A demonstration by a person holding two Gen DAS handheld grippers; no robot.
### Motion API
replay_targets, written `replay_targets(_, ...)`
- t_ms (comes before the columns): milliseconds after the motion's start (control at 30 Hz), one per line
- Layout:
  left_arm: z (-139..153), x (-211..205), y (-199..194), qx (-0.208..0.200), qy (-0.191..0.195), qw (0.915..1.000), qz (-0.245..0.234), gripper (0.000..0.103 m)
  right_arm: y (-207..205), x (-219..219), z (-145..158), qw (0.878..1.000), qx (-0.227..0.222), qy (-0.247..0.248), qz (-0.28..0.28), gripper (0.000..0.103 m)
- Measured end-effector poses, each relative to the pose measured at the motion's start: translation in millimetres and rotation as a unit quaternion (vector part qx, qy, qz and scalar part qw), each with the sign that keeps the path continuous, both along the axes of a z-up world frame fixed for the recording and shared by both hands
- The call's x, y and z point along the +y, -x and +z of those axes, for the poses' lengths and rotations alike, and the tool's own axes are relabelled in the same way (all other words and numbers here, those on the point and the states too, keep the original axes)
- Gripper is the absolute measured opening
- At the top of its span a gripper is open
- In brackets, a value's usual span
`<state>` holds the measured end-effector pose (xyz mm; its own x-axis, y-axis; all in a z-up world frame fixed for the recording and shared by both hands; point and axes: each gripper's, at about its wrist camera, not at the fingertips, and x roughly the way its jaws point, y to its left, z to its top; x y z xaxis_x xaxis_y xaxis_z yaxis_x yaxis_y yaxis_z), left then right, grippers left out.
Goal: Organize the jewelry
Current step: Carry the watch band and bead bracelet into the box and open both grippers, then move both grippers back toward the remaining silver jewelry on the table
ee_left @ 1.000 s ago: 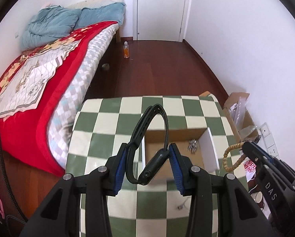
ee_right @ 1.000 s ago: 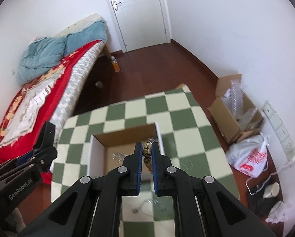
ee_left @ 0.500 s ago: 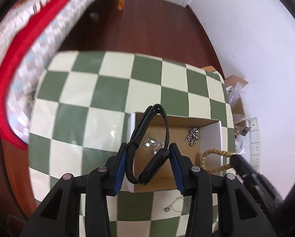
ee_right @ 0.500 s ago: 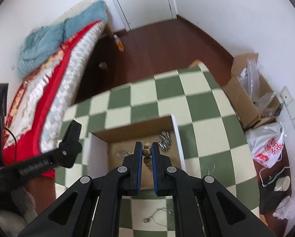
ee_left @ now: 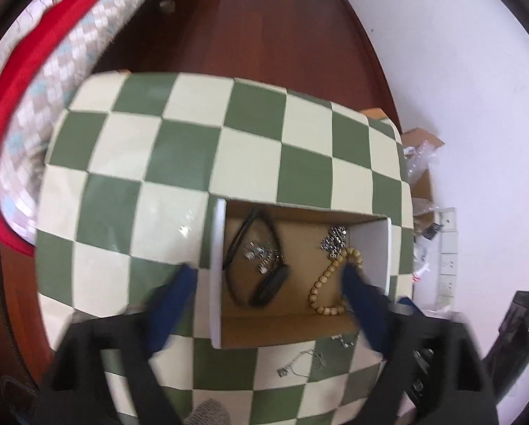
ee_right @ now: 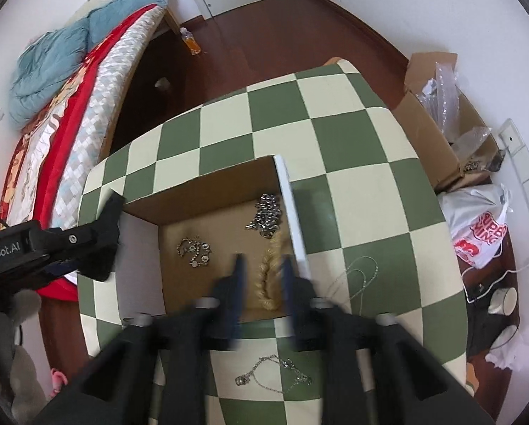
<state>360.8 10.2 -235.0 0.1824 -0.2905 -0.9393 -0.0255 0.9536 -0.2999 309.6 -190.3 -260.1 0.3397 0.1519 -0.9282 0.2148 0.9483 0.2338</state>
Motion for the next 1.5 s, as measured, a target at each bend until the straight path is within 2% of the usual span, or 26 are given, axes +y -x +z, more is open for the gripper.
replay_targets(33, 5.3, 0.0, 0.5, -0.008, -0.001, 1.0000, 0.000, 0.095, 1.2, -1.5, 1.7, 1.000, -0.001, -0.005, -0.002, 0.059)
replay_targets(100, 11.9, 1.7, 0.8, -0.020, -0.015, 0.9997, 0.000, 0.100, 2.7, -1.1, 6.7, 1.000, -0.002, 0.003, -0.001, 0.066)
replay_targets(167, 22.5, 3.0, 3.5, -0.047, -0.046, 0.9978, -0.001, 0.102, 5.0, 0.9, 12.4, 1.000, -0.006, 0.008, 0.007, 0.075)
replay_targets(233, 31.6, 5.5, 9.7, -0.076, -0.093, 0.9927, 0.002, 0.102, 7.3, 5.5, 16.3, 1.000, -0.002, 0.023, 0.019, 0.093)
replay_targets(367, 35.0, 12.2, 30.3, -0.115, -0.141, 0.9832, 0.008, 0.103, 14.5, 17.8, 20.9, 0.996, 0.006, 0.072, 0.046, 0.096)
replay_targets(433, 31.7, 14.0, 41.5, -0.129, -0.171, 0.9766, 0.011, 0.103, 19.5, 22.9, 20.0, 0.995, 0.011, 0.084, 0.054, 0.103)
replay_targets(567, 24.1, 17.3, 59.9, -0.142, -0.205, 0.9683, 0.012, 0.103, 28.9, 28.7, 18.4, 0.993, 0.011, 0.104, 0.061, 0.103)
replay_targets(833, 25.6, 20.8, 95.6, -0.159, -0.216, 0.9634, 0.012, 0.103, 50.5, 34.0, 24.3, 0.991, -0.005, 0.117, 0.066, 0.103)
replay_targets(967, 33.5, 23.1, 110.1, -0.169, -0.213, 0.9621, 0.018, 0.103, 62.2, 35.2, 34.4, 0.990, -0.022, 0.125, 0.064, 0.103)
replay_targets(1233, 59.1, 16.6, 142.2, -0.200, -0.209, 0.9571, 0.015, 0.103, 88.6, 42.9, 73.1, 0.983, -0.086, 0.145, 0.068, 0.103)
replay_targets(1500, 78.2, 20.7, 162.3, -0.218, -0.195, 0.9559, 0.028, 0.103, 112.2, 38.1, 101.1, 0.983, -0.120, 0.132, 0.049, 0.103)
